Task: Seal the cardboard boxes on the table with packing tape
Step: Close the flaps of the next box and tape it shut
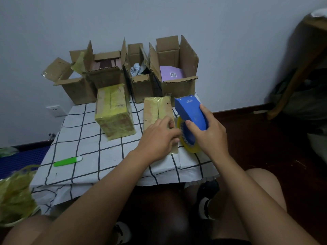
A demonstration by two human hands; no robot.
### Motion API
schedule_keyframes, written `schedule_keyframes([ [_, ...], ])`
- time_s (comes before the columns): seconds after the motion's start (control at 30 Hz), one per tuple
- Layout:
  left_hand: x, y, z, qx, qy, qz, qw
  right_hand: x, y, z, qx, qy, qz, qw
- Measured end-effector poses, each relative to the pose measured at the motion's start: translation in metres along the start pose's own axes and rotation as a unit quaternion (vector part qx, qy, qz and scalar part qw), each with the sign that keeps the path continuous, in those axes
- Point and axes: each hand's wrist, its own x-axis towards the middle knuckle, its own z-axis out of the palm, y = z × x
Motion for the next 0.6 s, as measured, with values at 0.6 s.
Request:
schedule_keyframes([
  [0.6,-0.016,-0.028,0.013,-0.062,0.101,-0.006,0.993,-0.001,0.002,0.003,-0.009,0.001,-0.003,1.0],
])
